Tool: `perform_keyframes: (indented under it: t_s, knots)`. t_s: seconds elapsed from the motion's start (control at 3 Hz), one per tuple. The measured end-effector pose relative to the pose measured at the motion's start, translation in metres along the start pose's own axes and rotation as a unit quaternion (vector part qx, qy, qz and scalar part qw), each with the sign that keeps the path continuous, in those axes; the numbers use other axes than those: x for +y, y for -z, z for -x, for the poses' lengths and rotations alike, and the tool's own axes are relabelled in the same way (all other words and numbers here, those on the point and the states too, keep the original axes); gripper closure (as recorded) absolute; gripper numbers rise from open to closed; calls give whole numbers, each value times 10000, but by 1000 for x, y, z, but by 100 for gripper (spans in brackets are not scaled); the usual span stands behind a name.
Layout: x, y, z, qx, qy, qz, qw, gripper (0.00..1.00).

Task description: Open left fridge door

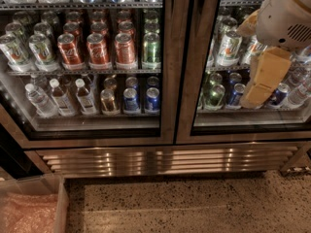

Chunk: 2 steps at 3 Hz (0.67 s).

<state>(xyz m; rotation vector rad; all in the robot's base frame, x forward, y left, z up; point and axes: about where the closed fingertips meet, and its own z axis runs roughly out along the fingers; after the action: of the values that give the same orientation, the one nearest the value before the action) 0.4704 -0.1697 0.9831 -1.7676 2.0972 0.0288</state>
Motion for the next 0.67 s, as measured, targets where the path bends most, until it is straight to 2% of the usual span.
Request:
perform_keyframes:
  t_s: [0.33,0.67]
  knots:
    - [0,0,0,0,0,-1,10000,0]
    - [-11,-5,16,-128,-41,-343,9993,0]
